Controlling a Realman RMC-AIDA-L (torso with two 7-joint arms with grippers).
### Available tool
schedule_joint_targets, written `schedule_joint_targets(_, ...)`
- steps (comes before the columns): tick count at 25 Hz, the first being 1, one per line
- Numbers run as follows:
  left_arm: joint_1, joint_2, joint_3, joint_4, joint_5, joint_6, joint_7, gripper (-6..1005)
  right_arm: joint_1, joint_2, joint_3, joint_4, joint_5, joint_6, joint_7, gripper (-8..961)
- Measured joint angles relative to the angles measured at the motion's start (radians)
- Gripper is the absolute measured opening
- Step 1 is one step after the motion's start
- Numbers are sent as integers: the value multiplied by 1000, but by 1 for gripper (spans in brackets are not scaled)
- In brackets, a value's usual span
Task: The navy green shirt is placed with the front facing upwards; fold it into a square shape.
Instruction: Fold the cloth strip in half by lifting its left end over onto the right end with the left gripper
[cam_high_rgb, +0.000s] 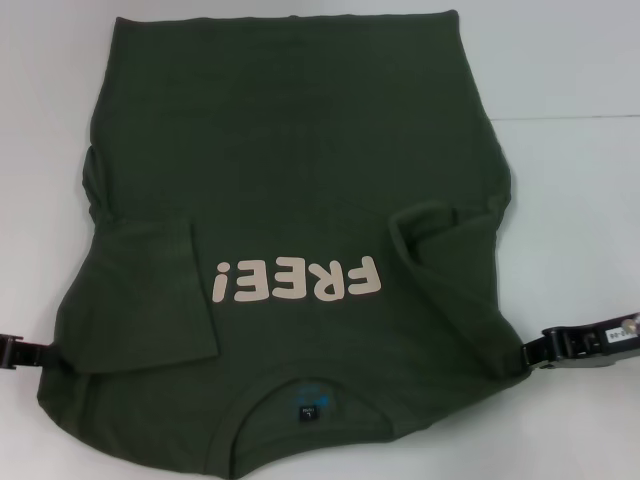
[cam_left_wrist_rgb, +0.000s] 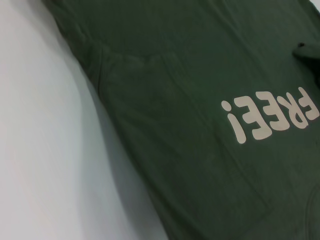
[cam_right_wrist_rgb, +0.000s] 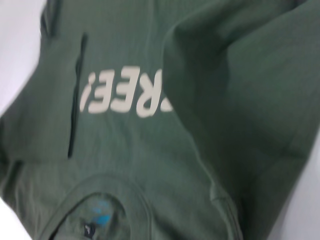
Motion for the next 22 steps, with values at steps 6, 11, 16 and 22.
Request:
schedule_joint_targets(6, 1, 1, -11, 0, 0, 20, -1, 26, -2, -2, 144, 124, 6, 13, -129, 33)
schedule_joint_targets(11, 5, 1, -30, -1, 0, 33, -12, 26, -4, -3, 246, 198, 9, 16, -235, 33)
schedule_joint_targets(16, 15, 1, -61, -4, 0, 61, -15, 26, -16, -4, 309, 236, 10, -4, -331, 33)
schedule_joint_targets(22, 33, 7, -66, -6, 7, 91, -24, 27, -42, -6, 354, 258, 18, -44, -443, 33)
